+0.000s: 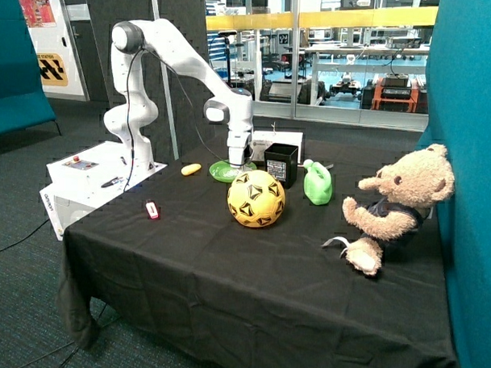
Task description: Dry the plate
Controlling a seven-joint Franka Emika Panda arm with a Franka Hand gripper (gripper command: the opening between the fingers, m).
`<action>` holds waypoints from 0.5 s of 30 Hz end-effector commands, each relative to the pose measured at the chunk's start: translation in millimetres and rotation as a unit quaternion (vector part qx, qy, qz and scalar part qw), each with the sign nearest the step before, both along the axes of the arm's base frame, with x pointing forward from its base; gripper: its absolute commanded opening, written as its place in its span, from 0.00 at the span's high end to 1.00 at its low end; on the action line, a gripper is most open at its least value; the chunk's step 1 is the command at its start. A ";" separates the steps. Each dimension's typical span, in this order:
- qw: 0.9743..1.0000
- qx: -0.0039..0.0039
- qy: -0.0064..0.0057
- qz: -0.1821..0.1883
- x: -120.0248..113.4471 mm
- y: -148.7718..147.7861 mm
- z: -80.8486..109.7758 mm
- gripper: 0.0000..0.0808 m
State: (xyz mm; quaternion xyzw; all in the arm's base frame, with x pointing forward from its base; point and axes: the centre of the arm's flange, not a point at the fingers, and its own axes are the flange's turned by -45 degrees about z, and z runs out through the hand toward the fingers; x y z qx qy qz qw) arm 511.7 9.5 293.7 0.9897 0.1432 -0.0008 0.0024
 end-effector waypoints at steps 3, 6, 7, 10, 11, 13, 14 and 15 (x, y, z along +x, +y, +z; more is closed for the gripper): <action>1.000 0.003 0.000 -0.014 -34.9 -36.5 -1.9 1.00; 1.000 0.003 0.000 -0.014 -51.2 -42.4 -1.8 1.00; 1.000 0.003 0.000 -0.013 -54.7 -43.6 -1.7 1.00; 1.000 0.003 0.000 -0.008 -66.1 -46.4 -1.3 1.00; 1.000 0.003 0.000 -0.007 -69.1 -46.9 -1.1 1.00; 1.000 0.003 0.000 -0.004 -74.2 -47.1 -0.2 1.00; 1.000 0.003 0.000 -0.003 -76.1 -46.9 0.2 1.00; 1.000 0.003 0.000 -0.002 -77.3 -46.5 0.6 1.00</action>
